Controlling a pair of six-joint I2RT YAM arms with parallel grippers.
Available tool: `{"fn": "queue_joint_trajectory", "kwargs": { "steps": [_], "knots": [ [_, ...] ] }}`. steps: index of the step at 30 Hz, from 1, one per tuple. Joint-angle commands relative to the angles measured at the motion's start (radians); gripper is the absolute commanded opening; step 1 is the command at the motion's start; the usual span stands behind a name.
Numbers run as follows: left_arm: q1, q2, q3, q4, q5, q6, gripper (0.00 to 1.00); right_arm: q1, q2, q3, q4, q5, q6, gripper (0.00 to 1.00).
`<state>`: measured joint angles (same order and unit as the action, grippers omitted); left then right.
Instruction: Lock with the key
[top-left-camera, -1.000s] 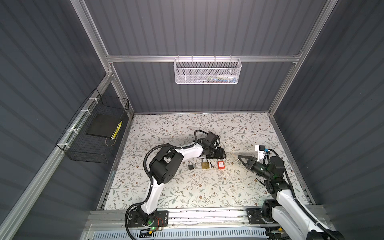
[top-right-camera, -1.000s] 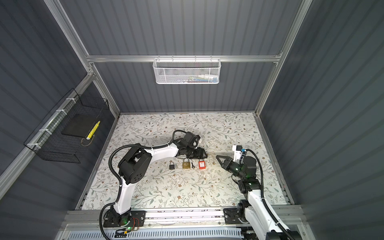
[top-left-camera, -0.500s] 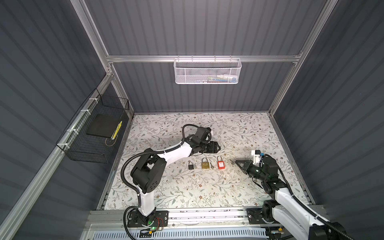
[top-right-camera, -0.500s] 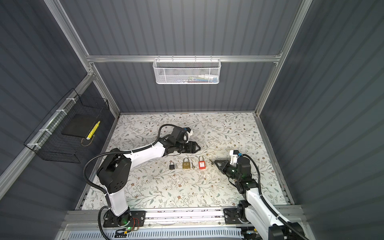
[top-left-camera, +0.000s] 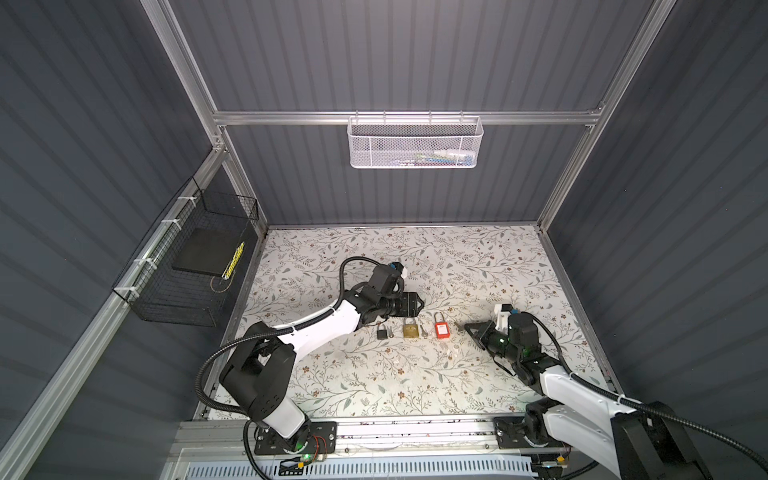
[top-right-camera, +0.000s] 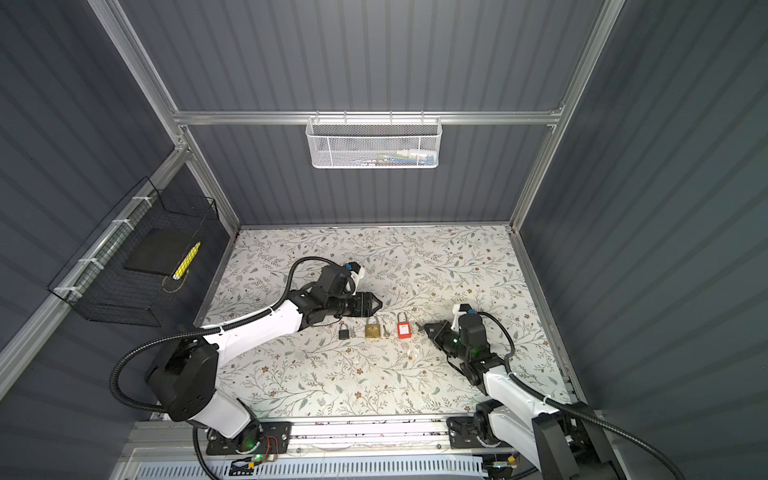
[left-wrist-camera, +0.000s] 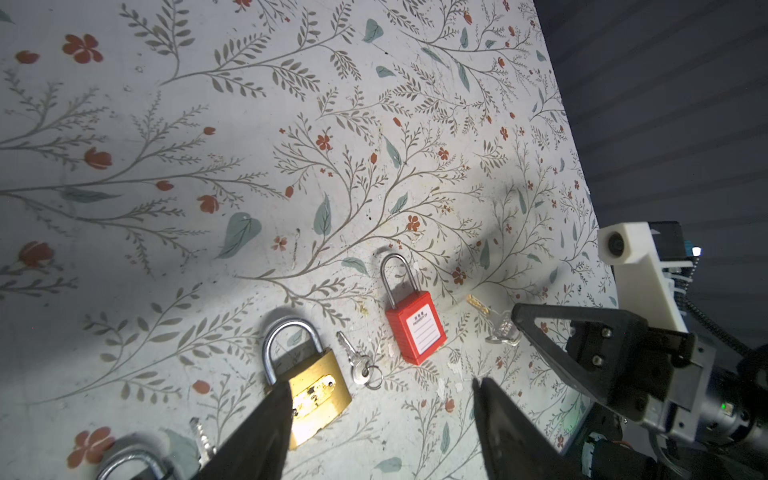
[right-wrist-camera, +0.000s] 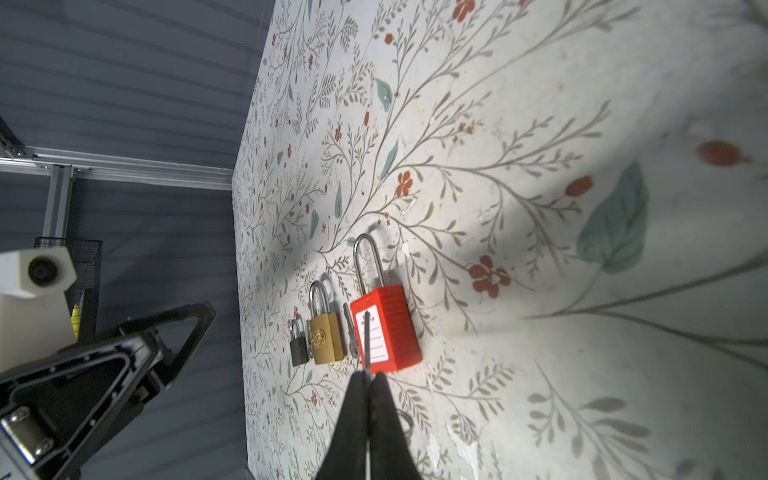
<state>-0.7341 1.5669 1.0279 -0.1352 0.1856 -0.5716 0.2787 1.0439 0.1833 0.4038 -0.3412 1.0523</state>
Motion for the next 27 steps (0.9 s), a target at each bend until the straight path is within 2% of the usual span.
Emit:
{"fn": "queue_joint_trajectory", "kwargs": {
  "steps": [1,11,16,27],
  "knots": [
    [-0.002,-0.033,-0.037,-0.008,-0.031,-0.009,0.71,0.01,0.04,0.01,0.07,0.047,0.022,0.0],
    [-0.002,-0.038,-0.065,0.005,0.008,-0.016,0.71,0.024,0.229,0.015,0.233,0.015,0.064,0.0],
    [-0.002,-0.049,-0.076,0.007,0.026,-0.023,0.71,0.025,0.236,0.011,0.24,0.041,0.065,0.0],
    [-0.004,-0.068,-0.105,0.019,0.048,-0.04,0.71,0.027,0.317,0.004,0.293,0.017,0.079,0.0]
  ]
}}
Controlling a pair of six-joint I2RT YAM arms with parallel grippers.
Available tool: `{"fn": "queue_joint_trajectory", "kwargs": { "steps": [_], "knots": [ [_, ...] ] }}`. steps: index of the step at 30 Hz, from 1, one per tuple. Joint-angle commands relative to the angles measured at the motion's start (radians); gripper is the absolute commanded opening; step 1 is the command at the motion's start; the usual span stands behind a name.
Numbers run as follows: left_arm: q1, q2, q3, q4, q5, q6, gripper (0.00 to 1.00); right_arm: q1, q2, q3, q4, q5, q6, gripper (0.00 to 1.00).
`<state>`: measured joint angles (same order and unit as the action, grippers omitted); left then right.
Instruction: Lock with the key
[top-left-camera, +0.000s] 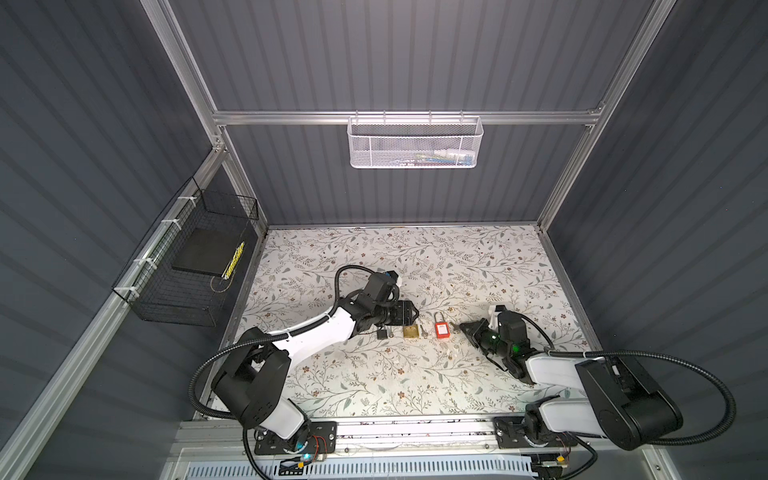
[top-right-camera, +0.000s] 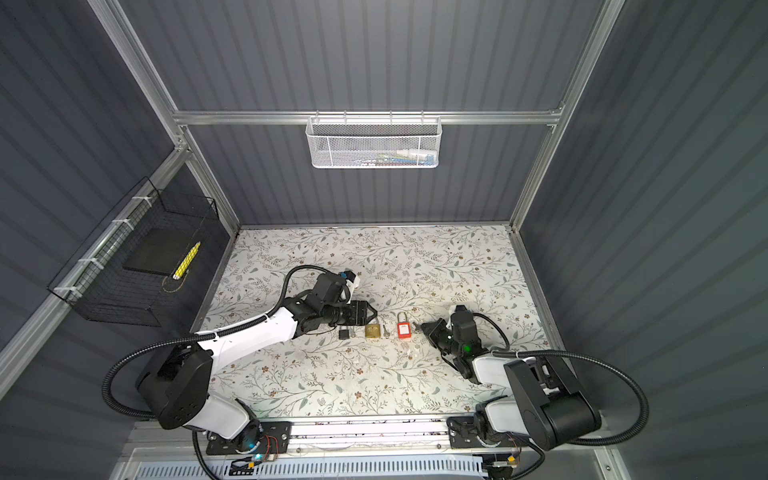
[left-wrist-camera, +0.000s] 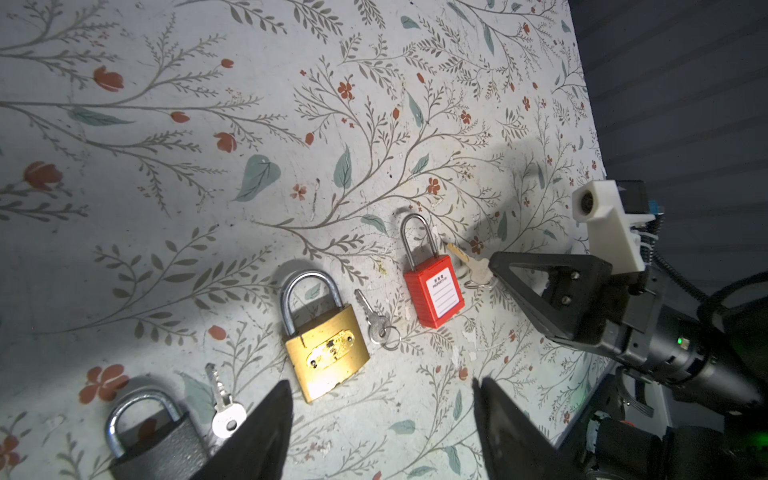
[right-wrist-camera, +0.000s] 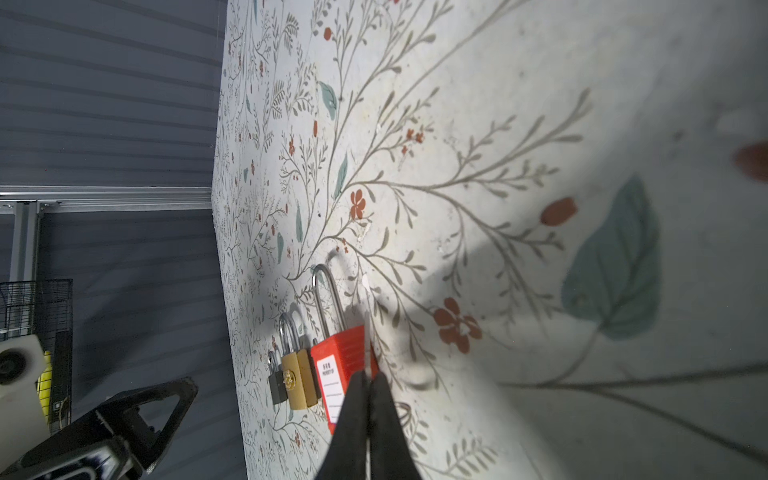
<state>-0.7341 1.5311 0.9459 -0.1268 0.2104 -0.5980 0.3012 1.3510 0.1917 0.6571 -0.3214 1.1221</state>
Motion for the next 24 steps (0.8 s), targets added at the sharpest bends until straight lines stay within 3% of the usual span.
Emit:
{"fn": "queue_joint_trajectory", "kwargs": {
  "steps": [1,4,8,13,17,18,19,20,24],
  "knots": [
    [-0.002,-0.038,-0.027,0.015,0.024,-0.017,0.71,0.006,0.012,-0.006,0.04,-0.004,0.01,0.0],
    [-0.003,-0.047,-0.037,0.021,0.023,-0.019,0.71,0.007,0.02,-0.008,0.038,-0.004,0.009,0.04],
    [-0.004,-0.052,-0.038,0.017,0.021,-0.019,0.7,0.009,0.012,-0.016,0.032,-0.004,0.014,0.32],
    [-0.003,-0.062,-0.038,0.011,0.013,-0.014,0.71,0.009,-0.084,-0.043,-0.002,0.045,0.011,0.45],
    [-0.003,-0.077,-0.03,-0.019,-0.015,0.001,0.76,0.009,-0.224,0.002,-0.199,0.076,-0.095,0.59],
    [-0.002,-0.085,-0.031,-0.026,-0.035,0.003,0.93,0.009,-0.288,0.023,-0.259,0.082,-0.137,0.66],
    [-0.002,-0.095,-0.033,-0.032,-0.062,0.005,1.0,0.009,-0.326,0.05,-0.323,0.087,-0.173,0.8],
    [-0.002,-0.104,-0.036,-0.036,-0.098,0.006,1.0,0.01,-0.369,0.086,-0.417,0.105,-0.216,0.98],
    [-0.001,-0.153,-0.031,-0.052,-0.28,0.007,1.0,0.01,-0.519,0.184,-0.624,0.212,-0.393,0.99]
  ]
}}
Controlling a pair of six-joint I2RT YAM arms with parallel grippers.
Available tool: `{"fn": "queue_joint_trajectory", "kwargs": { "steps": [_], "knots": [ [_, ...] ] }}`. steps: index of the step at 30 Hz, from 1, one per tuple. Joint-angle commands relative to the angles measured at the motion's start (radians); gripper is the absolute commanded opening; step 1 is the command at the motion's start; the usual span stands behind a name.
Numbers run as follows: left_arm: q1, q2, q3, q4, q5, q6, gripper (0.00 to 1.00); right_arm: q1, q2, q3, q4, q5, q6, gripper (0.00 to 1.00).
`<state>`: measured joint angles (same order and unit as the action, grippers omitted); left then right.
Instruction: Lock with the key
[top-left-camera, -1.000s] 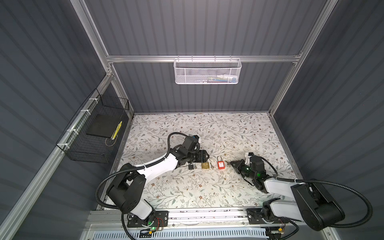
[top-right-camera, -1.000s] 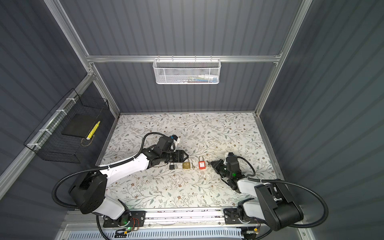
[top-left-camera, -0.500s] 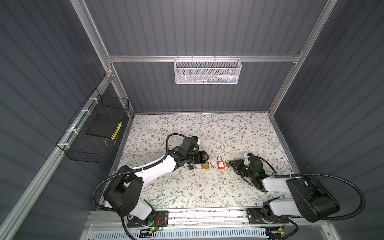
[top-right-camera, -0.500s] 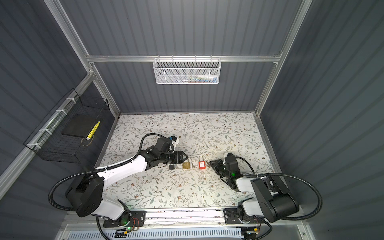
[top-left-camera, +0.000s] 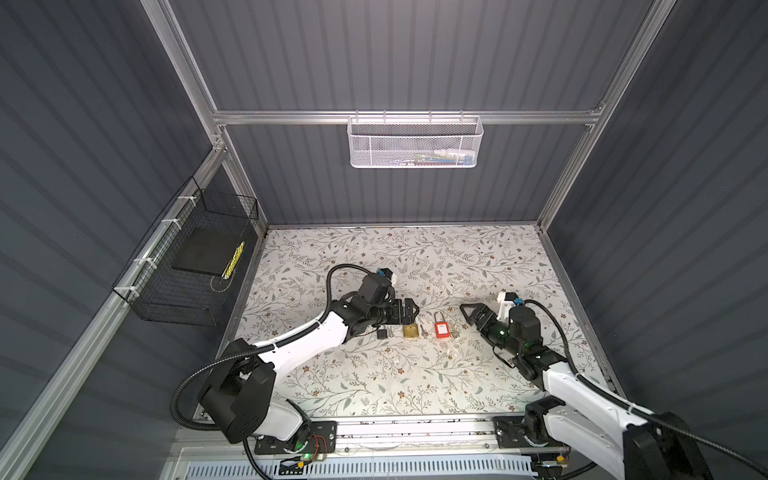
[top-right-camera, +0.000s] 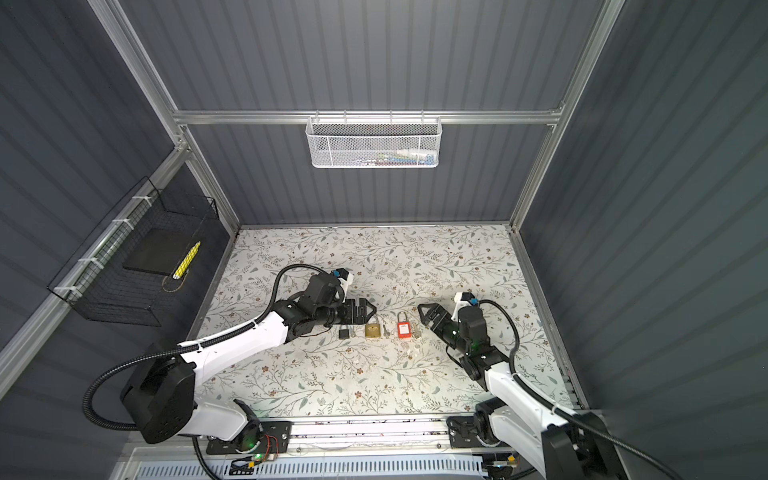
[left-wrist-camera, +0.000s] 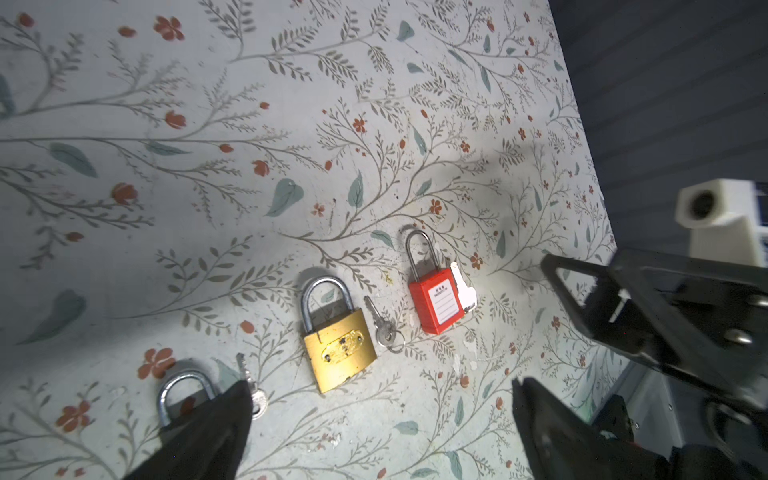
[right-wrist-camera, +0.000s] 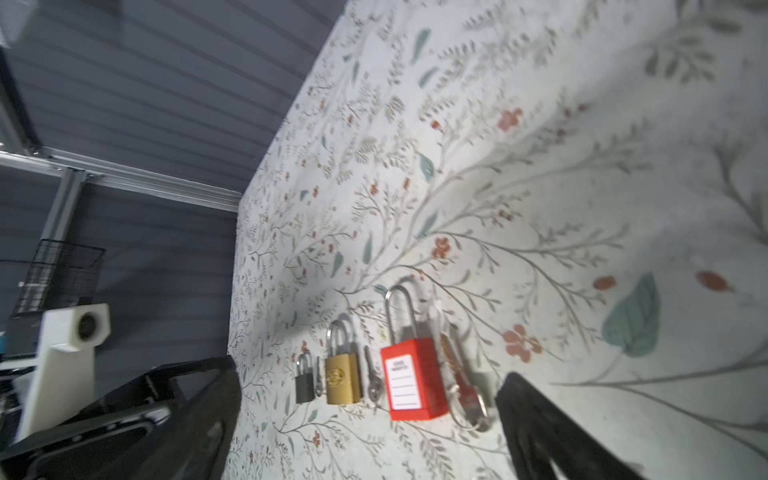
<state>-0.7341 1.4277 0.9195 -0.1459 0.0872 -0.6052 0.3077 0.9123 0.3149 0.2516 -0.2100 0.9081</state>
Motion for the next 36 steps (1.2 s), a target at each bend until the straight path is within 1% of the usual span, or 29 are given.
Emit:
{"fn": "queue_joint_trajectory", "kwargs": {
  "steps": [1,3,6,8,11,14,16,17,19,21,22,24,25,27,30,32,34,36],
  "knots": [
    [-0.002,-0.065,-0.008,-0.034,-0.209,0.013,1.0,0.004,-0.108,0.07,-0.235,0.131,-0.22,0.99],
    [-0.002,-0.108,-0.028,-0.019,-0.329,0.025,1.0,0.004,-0.162,0.068,-0.228,0.196,-0.316,0.99],
    [-0.001,-0.185,-0.078,0.027,-0.484,0.114,1.0,0.002,-0.219,0.04,-0.173,0.266,-0.457,0.99],
    [-0.003,-0.229,-0.103,0.06,-0.557,0.213,1.0,0.001,-0.235,0.04,-0.167,0.313,-0.539,0.99],
    [-0.001,-0.287,-0.155,0.149,-0.633,0.39,1.0,0.0,-0.237,0.045,-0.162,0.427,-0.626,0.99],
    [-0.002,-0.34,-0.225,0.238,-0.741,0.57,1.0,-0.011,-0.23,0.035,-0.128,0.589,-0.695,0.99],
    [0.002,-0.373,-0.287,0.314,-0.835,0.637,1.0,-0.04,-0.231,0.012,-0.081,0.646,-0.751,0.99],
    [0.009,-0.39,-0.324,0.365,-0.86,0.682,1.0,-0.062,-0.233,-0.007,-0.051,0.658,-0.77,0.99],
    [0.033,-0.421,-0.395,0.455,-0.871,0.752,1.0,-0.111,-0.24,-0.045,0.016,0.651,-0.762,0.99],
    [0.079,-0.437,-0.465,0.542,-0.865,0.781,1.0,-0.149,-0.241,-0.099,0.113,0.631,-0.729,0.99],
    [0.111,-0.437,-0.502,0.598,-0.853,0.779,1.0,-0.162,-0.234,-0.134,0.196,0.614,-0.717,0.99],
    [0.165,-0.418,-0.56,0.689,-0.815,0.781,1.0,-0.172,-0.198,-0.202,0.365,0.576,-0.744,0.99],
    [0.188,-0.393,-0.584,0.744,-0.803,0.78,1.0,-0.176,-0.159,-0.222,0.451,0.583,-0.749,0.99],
    [0.221,-0.333,-0.612,0.84,-0.791,0.777,1.0,-0.183,-0.064,-0.223,0.534,0.599,-0.751,0.99],
    [0.279,-0.215,-0.631,0.963,-0.776,0.718,1.0,-0.192,0.085,-0.206,0.651,0.573,-0.805,0.99],
    [0.327,-0.125,-0.643,1.063,-0.742,0.702,1.0,-0.205,0.195,-0.211,0.794,0.548,-0.837,0.99],
    [0.366,-0.036,-0.648,1.153,-0.721,0.703,1.0,-0.221,0.302,-0.208,0.906,0.563,-0.874,0.99],
    [0.395,0.038,-0.651,1.236,-0.688,0.734,1.0,-0.247,0.356,-0.216,0.998,0.536,-0.888,0.99]
  ]
}}
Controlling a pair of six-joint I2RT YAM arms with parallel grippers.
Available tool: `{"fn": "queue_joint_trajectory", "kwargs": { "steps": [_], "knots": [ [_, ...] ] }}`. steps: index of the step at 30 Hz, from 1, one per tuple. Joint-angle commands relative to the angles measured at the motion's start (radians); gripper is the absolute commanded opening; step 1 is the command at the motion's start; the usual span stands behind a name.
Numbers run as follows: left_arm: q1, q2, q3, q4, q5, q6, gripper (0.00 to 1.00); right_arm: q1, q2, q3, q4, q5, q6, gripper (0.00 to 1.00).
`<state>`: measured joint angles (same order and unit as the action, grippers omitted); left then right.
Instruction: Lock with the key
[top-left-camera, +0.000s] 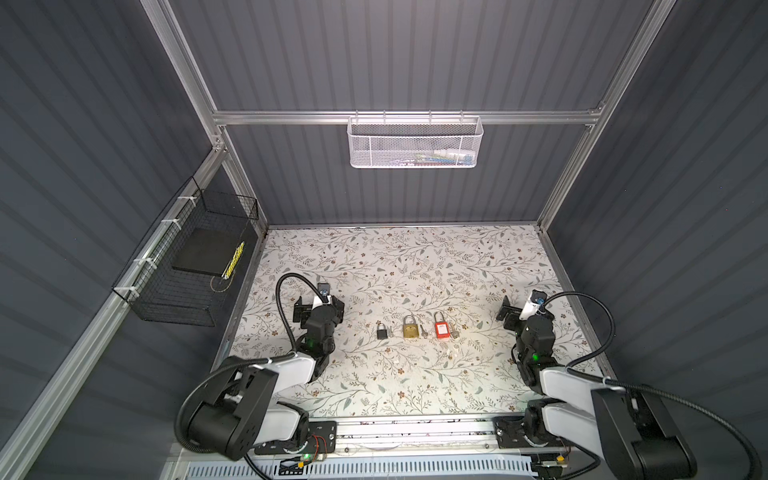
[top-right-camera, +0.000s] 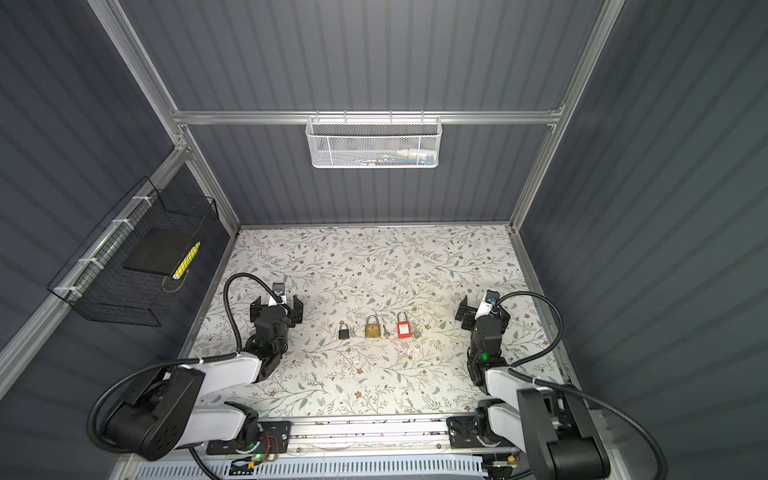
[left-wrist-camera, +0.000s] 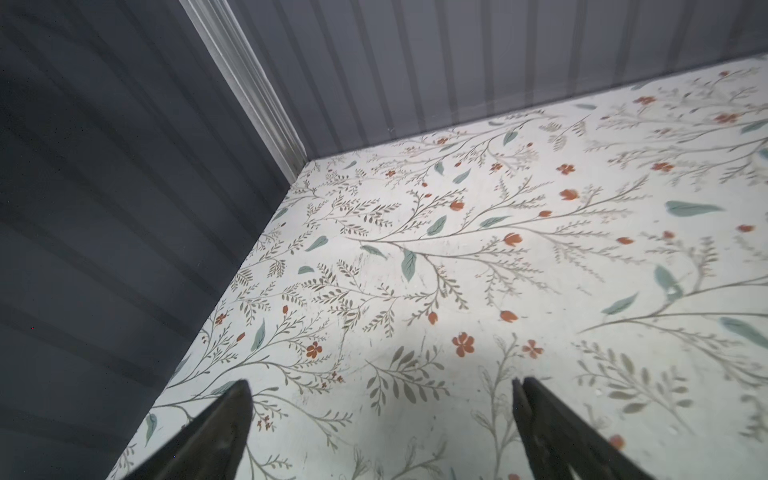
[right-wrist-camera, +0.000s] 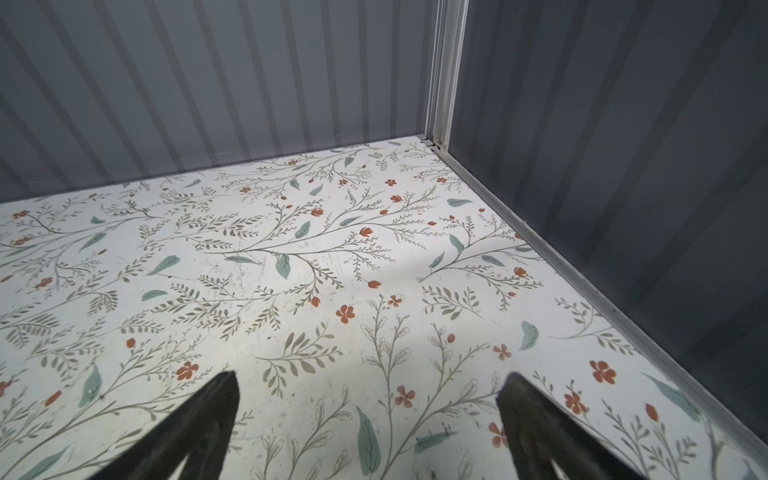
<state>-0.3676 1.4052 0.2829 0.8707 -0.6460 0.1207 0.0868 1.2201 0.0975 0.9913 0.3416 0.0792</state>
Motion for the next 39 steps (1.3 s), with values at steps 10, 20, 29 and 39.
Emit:
{"fn": "queue_joint_trajectory", "kwargs": {
  "steps": [10,20,29,39],
  "knots": [
    [0.126,0.328,-0.067,0.582,0.229,0.017,1.0,-0.12,0.289,0.009,0.46,-0.198,-0.012,0.99],
    [0.167,0.321,0.096,0.244,0.198,-0.048,1.0,-0.15,0.238,0.149,0.127,-0.232,0.017,0.99],
    [0.221,0.316,0.152,0.127,0.269,-0.09,1.0,-0.15,0.234,0.209,0.012,-0.274,0.002,0.99],
    [0.221,0.317,0.155,0.123,0.269,-0.09,1.0,-0.15,0.234,0.211,0.006,-0.272,0.004,0.99]
  ]
}}
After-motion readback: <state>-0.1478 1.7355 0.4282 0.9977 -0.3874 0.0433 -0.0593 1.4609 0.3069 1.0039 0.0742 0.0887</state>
